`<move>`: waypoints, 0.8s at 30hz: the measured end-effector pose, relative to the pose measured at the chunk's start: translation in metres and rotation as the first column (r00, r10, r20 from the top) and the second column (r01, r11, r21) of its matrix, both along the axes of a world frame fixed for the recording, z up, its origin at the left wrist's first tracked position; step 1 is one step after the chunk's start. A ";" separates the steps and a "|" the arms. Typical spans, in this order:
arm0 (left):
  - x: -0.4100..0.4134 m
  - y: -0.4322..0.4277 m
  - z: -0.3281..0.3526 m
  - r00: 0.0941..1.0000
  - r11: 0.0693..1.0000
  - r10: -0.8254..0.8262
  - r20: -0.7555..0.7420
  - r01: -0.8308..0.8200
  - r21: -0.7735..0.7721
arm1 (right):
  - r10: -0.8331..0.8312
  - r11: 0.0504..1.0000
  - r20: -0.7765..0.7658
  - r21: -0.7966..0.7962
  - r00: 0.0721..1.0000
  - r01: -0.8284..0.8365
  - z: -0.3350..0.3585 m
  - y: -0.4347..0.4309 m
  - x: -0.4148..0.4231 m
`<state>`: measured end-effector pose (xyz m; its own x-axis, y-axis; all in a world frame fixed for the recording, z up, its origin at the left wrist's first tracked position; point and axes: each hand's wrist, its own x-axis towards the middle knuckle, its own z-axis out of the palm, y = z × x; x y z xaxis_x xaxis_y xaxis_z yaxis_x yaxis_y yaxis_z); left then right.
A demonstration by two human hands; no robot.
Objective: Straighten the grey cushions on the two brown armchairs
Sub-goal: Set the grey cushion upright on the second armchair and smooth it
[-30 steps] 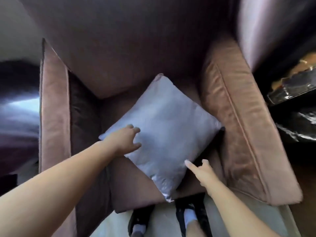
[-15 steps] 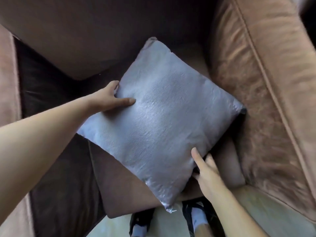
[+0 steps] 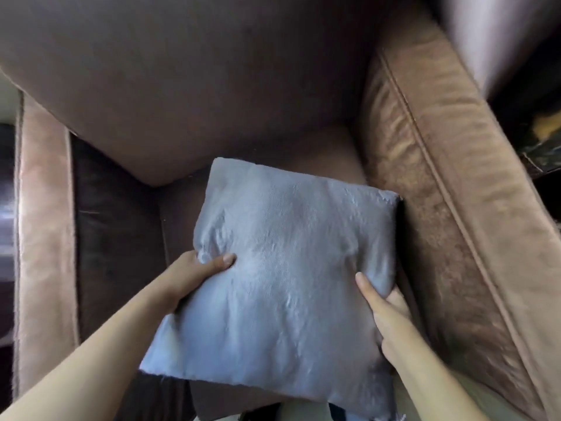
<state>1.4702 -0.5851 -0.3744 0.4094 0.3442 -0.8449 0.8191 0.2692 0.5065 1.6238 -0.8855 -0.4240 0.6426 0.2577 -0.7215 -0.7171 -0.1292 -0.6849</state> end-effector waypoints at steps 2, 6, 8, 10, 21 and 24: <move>-0.012 -0.013 0.021 0.995 0.996 0.085 0.051 -0.087 0.030 | 0.052 0.999 0.036 -0.002 0.998 -0.052 0.019 0.003 0.006; -0.024 -0.018 0.065 0.971 0.970 0.185 0.155 -0.206 0.132 | 0.124 0.989 0.083 0.073 0.989 -0.130 0.061 0.018 0.021; -0.027 -0.014 0.086 0.957 0.953 0.210 0.202 -0.246 0.177 | 0.151 0.986 0.094 0.062 0.984 -0.157 0.079 0.031 0.030; -0.029 -0.007 0.103 0.934 0.938 0.246 0.261 -0.297 0.180 | 0.160 0.986 0.139 0.022 0.977 -0.164 0.098 0.045 0.040; -0.049 0.021 0.187 0.711 0.836 0.381 0.591 -0.538 0.108 | 0.202 0.939 0.717 0.052 0.667 -0.340 0.221 0.105 0.090; -0.047 0.041 0.210 0.699 0.839 0.328 0.635 -0.525 0.145 | 0.224 0.911 0.722 0.083 0.655 -0.403 0.241 0.125 0.086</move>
